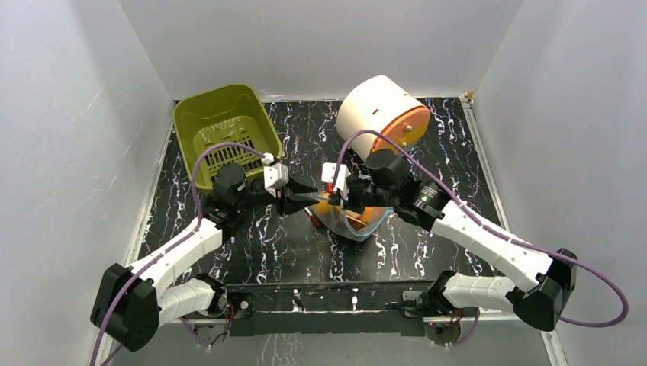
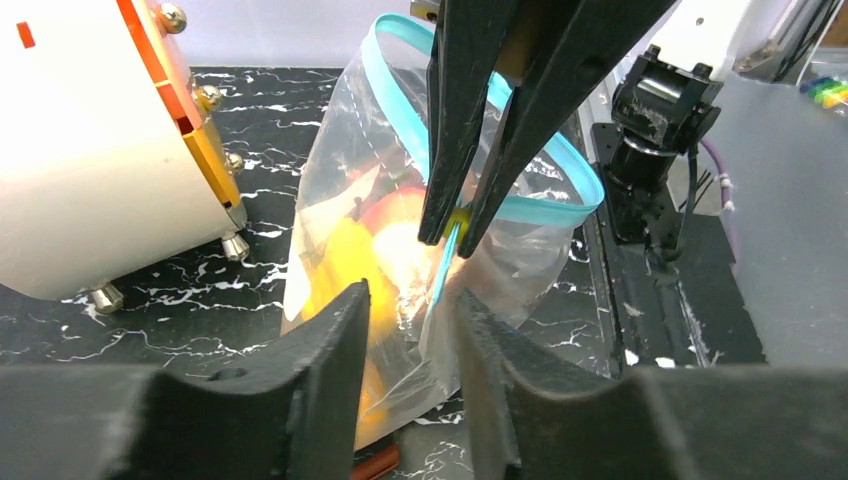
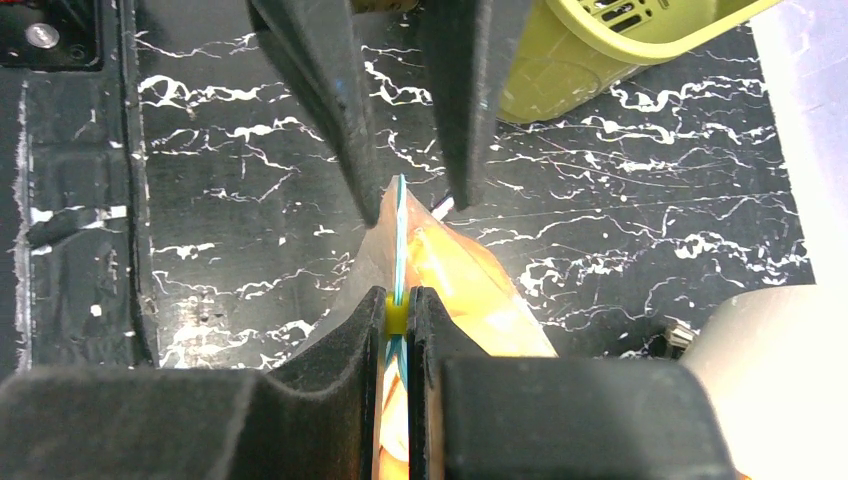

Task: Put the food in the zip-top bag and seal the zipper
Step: Zip the zipper food storage bag at the center of the board.

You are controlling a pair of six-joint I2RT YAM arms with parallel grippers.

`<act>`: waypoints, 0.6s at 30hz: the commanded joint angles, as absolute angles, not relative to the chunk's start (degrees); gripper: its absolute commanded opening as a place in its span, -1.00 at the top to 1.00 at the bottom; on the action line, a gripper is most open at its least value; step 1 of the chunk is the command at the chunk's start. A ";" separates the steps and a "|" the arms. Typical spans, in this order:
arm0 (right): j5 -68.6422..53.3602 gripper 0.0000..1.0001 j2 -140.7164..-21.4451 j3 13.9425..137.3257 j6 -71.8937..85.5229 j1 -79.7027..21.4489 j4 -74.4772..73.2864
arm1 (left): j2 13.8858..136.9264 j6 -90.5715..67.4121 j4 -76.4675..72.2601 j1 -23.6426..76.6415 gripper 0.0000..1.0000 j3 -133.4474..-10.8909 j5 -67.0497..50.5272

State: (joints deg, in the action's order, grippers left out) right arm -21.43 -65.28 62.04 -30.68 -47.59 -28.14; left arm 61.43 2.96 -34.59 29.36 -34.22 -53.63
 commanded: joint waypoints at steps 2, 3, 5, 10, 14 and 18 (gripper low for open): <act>-25.00 1.00 -66.16 65.96 -28.75 -47.20 -24.74 | 62.68 7.61 -33.53 29.08 0.14 -37.50 -58.64; -25.14 1.00 -66.43 66.34 -28.70 -47.19 -24.76 | 62.71 7.82 -33.59 29.08 0.12 -37.47 -58.63; -25.33 1.00 -66.82 66.99 -28.73 -47.20 -24.93 | 62.94 8.36 -33.07 29.09 0.10 -37.89 -59.17; -25.31 1.00 -67.42 67.24 -28.74 -47.15 -25.71 | 63.59 7.74 -34.01 29.53 0.12 -38.40 -59.80; -25.34 1.00 -67.60 67.02 -28.74 -47.15 -26.11 | 63.63 6.60 -35.78 29.86 0.19 -38.13 -59.93; -24.92 1.00 -67.49 66.97 -28.82 -47.20 -26.16 | 64.50 7.00 -33.46 29.86 0.54 -39.44 -60.66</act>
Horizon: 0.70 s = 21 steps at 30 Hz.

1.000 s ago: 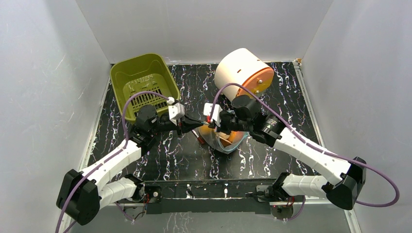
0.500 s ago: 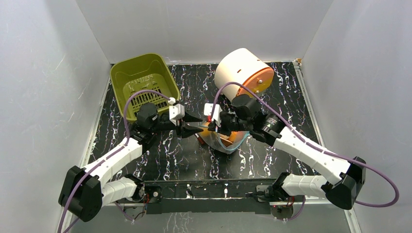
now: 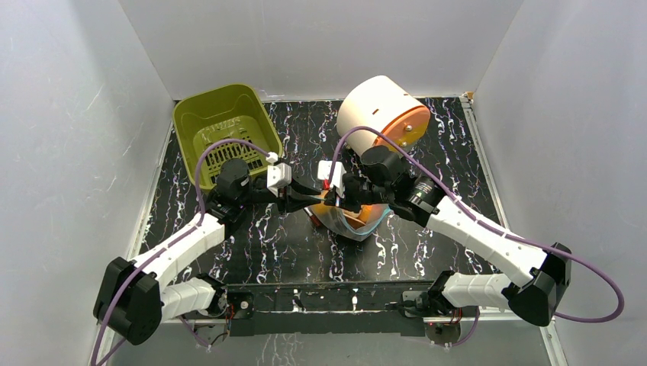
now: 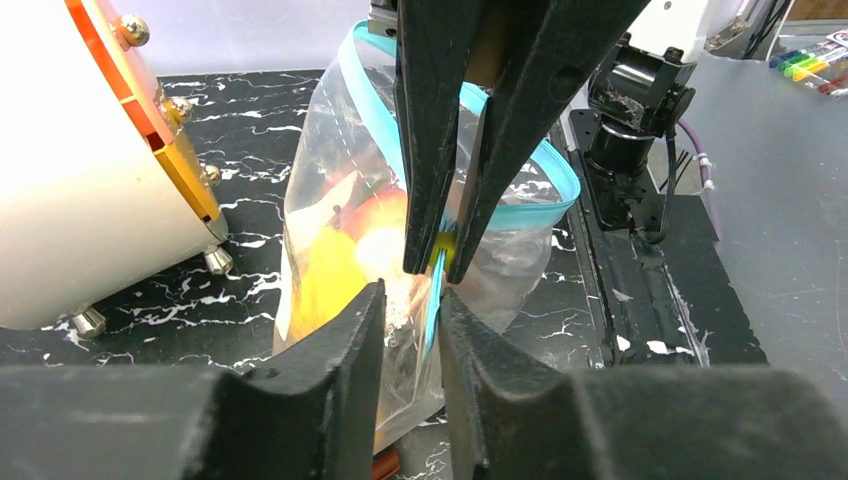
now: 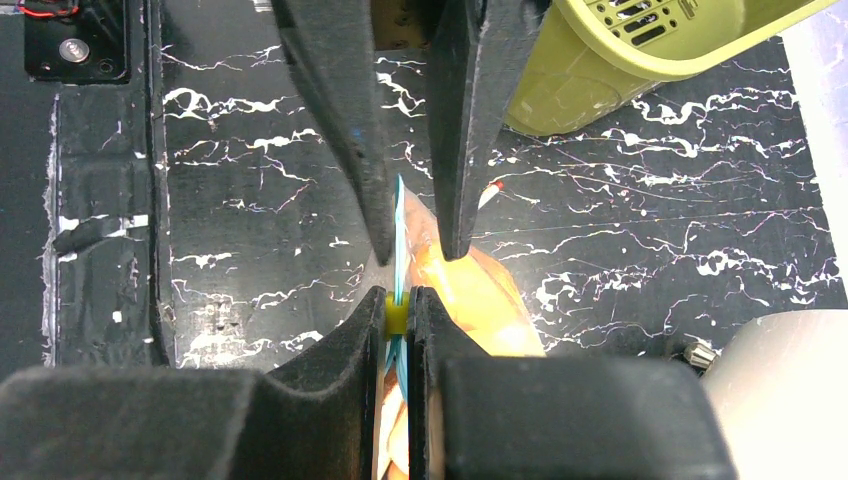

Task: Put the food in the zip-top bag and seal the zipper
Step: Zip the zipper food storage bag at the center of the board.

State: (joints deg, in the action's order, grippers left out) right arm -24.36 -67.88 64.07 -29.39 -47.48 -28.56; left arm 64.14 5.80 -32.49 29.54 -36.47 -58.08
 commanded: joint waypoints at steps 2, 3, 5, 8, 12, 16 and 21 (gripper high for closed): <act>-24.81 1.00 -67.52 67.06 -28.98 -47.18 -26.45 | 64.63 7.02 -33.46 29.86 0.91 -39.51 -60.58; -24.87 1.00 -67.64 67.06 -29.19 -47.19 -26.60 | 64.53 7.00 -33.46 29.88 1.00 -39.55 -60.19; -24.10 1.00 -67.55 67.14 -29.63 -47.20 -27.26 | 64.11 7.14 -32.66 29.87 1.00 -39.77 -59.53; -21.03 1.00 -66.70 67.69 -30.73 -47.15 -30.01 | 62.00 7.47 -29.51 29.63 1.00 -39.89 -54.89; -17.39 1.00 -65.22 67.88 -31.93 -46.58 -34.05 | 58.09 5.08 -31.71 28.42 1.00 -37.32 -48.74; -14.08 1.00 -63.82 67.27 -31.83 -45.86 -36.74 | 56.95 4.04 -31.95 26.94 1.00 -36.54 -45.48; -9.67 1.00 -62.12 67.33 -32.47 -44.49 -38.44 | 57.27 5.19 -32.32 24.46 1.00 -36.51 -40.76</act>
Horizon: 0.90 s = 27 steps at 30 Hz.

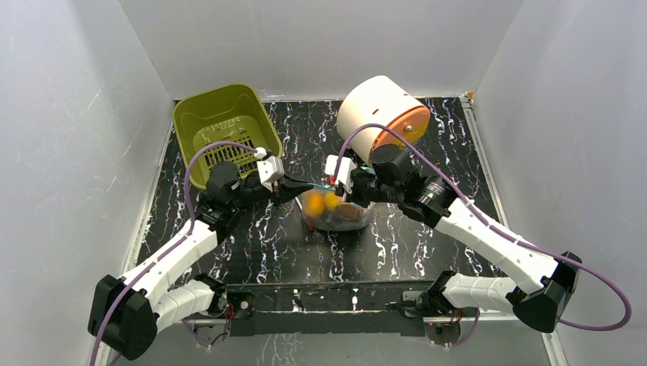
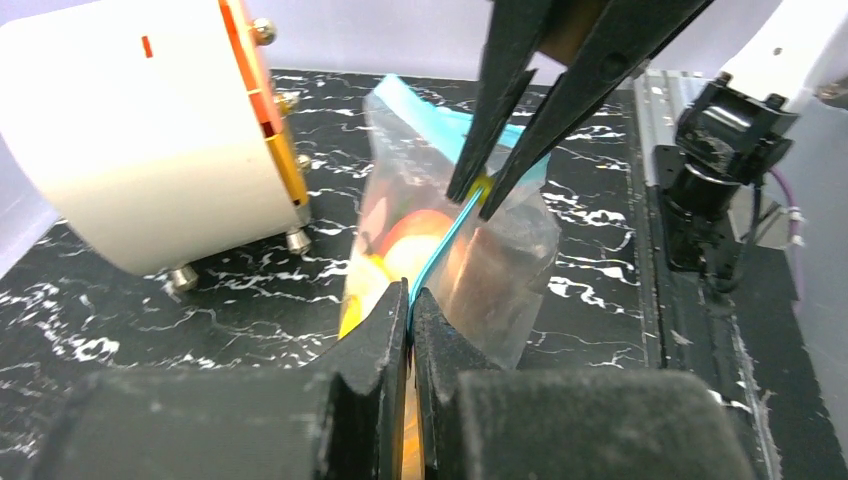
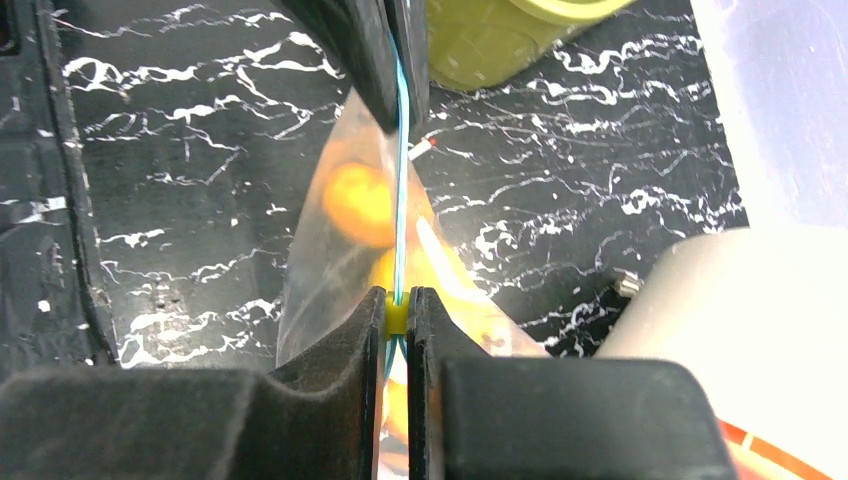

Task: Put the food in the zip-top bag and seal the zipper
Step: Zip the zipper food storage bag at the center of the board.

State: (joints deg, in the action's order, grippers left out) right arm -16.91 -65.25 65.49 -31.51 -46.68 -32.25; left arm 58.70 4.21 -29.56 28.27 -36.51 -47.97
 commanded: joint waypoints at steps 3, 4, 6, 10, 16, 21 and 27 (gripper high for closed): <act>-8.11 1.00 -60.98 68.49 -32.95 -43.15 -39.52 | 58.33 4.26 -34.17 22.37 1.00 -37.45 -40.73; -7.77 1.00 -60.73 68.81 -33.12 -42.65 -40.03 | 58.69 4.16 -34.43 21.85 1.00 -37.97 -40.96; -7.16 1.00 -60.57 69.41 -33.49 -41.82 -41.41 | 59.04 4.25 -34.36 21.02 1.00 -38.99 -40.86; -6.57 1.00 -59.87 69.87 -33.35 -40.51 -43.16 | 58.98 4.45 -33.62 19.71 1.00 -40.59 -40.11; -5.11 1.00 -59.18 71.44 -33.03 -40.01 -46.17 | 58.64 4.24 -32.54 18.58 1.00 -41.44 -39.49; -4.82 1.00 -58.44 71.73 -33.07 -39.99 -46.80 | 58.44 3.77 -32.90 18.46 1.00 -41.03 -39.32; -3.15 1.00 -57.79 71.63 -33.67 -39.97 -47.90 | 58.65 3.41 -32.92 18.44 1.00 -40.84 -39.60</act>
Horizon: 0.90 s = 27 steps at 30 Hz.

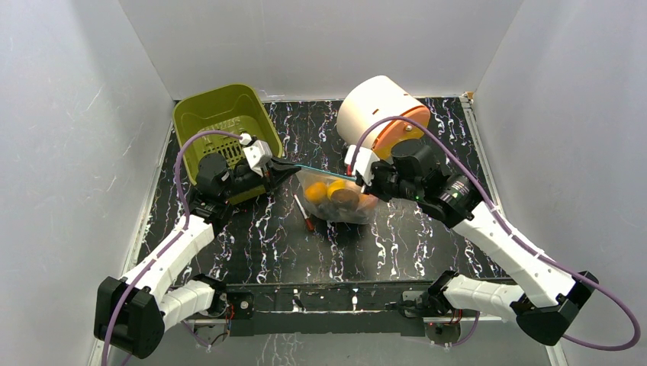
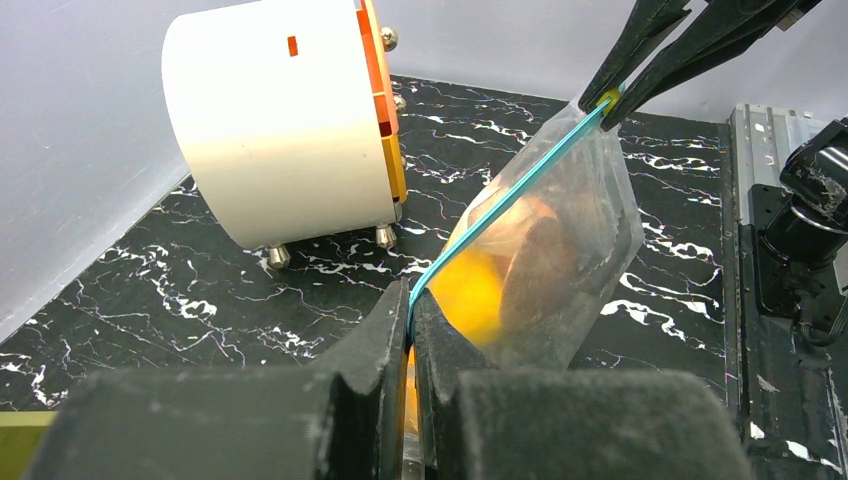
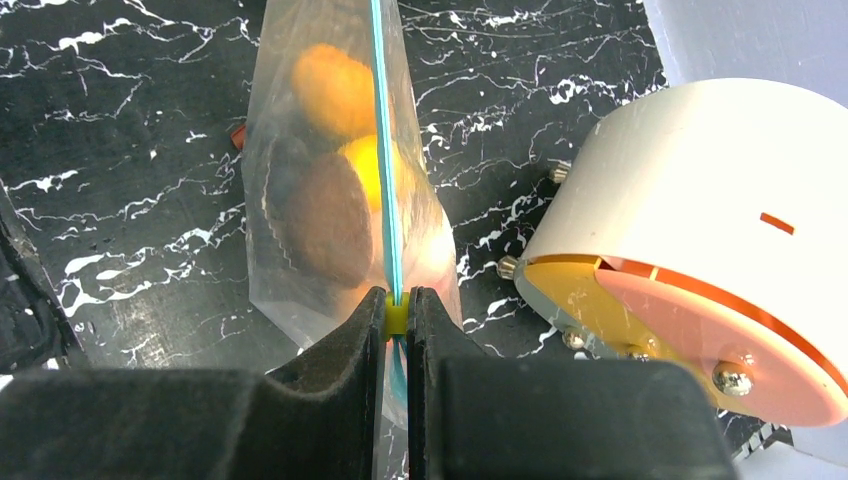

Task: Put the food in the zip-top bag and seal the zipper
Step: Zip the zipper food storage bag at the center of the board.

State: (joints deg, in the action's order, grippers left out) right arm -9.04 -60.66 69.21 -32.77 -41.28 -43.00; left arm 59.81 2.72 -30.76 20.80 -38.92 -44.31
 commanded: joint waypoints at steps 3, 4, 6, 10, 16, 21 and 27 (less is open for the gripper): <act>-2.10 1.00 -57.33 71.63 -34.00 -39.99 -49.38 | 58.86 3.43 -32.92 18.37 1.00 -40.78 -39.49; -1.61 1.00 -57.10 71.63 -34.01 -39.98 -50.10 | 58.88 3.36 -32.89 18.37 1.00 -40.73 -39.52; -1.27 1.00 -56.52 71.71 -33.96 -39.99 -51.37 | 59.08 3.33 -32.94 18.37 1.00 -40.86 -39.49; -0.93 1.00 -55.68 71.76 -33.96 -39.99 -53.46 | 59.14 3.01 -32.84 18.37 1.00 -40.79 -39.40; 2.08 1.00 -54.12 72.69 -34.39 -39.99 -58.33 | 59.60 2.43 -32.81 18.33 1.00 -41.00 -39.39; 4.58 1.00 -53.52 73.22 -34.28 -39.99 -61.69 | 59.85 1.75 -33.42 18.35 1.00 -40.63 -39.10; 9.71 1.00 -52.30 74.95 -33.39 -39.99 -66.69 | 60.24 0.80 -33.53 17.99 1.00 -40.71 -38.09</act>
State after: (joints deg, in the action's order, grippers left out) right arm 0.56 -55.05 71.31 -33.34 -41.08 -57.56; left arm 60.60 0.86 -30.39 20.40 -38.92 -43.66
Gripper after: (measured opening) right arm 0.070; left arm 0.012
